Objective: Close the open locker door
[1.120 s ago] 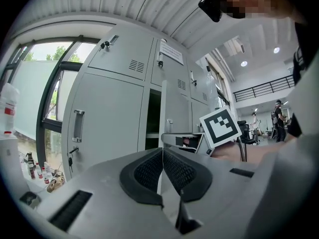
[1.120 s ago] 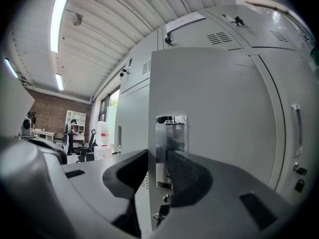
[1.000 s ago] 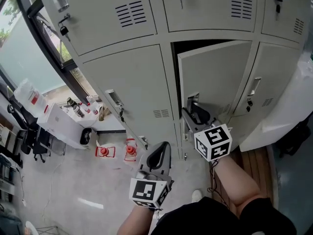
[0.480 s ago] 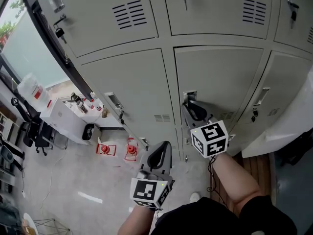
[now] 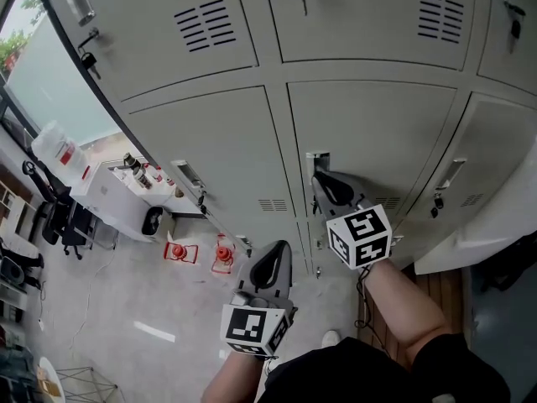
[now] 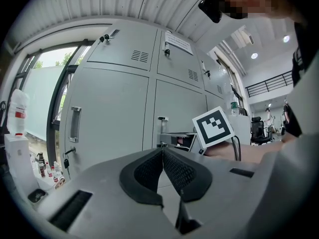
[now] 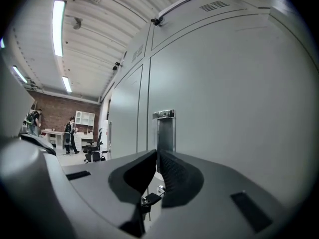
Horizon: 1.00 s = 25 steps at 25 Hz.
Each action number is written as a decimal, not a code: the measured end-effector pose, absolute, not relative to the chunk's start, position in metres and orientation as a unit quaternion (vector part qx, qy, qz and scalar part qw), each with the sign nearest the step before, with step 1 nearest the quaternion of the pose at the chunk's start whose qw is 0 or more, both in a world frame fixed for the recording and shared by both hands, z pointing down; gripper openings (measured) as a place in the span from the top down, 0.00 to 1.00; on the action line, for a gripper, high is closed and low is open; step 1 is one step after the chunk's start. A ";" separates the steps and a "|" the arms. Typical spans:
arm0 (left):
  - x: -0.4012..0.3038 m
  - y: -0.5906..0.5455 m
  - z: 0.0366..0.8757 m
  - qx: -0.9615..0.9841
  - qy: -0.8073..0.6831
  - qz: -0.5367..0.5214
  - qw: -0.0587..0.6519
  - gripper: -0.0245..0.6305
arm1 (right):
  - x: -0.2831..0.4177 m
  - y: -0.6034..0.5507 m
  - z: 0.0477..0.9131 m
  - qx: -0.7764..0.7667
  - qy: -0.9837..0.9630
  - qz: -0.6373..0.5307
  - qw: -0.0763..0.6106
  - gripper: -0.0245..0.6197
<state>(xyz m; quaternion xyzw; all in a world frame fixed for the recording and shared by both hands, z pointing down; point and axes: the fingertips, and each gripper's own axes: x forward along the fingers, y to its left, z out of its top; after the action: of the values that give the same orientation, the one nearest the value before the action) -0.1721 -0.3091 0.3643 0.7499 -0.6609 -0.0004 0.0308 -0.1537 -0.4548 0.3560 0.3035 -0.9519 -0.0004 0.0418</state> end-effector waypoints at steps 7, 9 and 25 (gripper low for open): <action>-0.162 -0.313 0.364 0.746 -0.665 -0.001 0.030 0.93 | -0.153 -0.455 0.357 0.287 -0.957 -0.006 0.046 0.85; -0.159 -0.314 0.362 0.745 -0.666 -0.006 0.032 0.93 | -0.150 -0.457 0.356 0.289 -0.956 -0.009 0.046 0.88; -0.131 -0.308 0.361 0.775 -0.632 0.007 0.016 0.93 | -0.081 -0.471 0.369 0.354 -0.934 0.030 0.044 0.88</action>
<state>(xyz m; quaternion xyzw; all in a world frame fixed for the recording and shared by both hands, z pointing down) -0.1314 -0.3079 0.3613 0.7747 -0.6321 0.0067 0.0160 -0.0807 -0.4712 0.3688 0.3539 -0.9338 0.0300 0.0436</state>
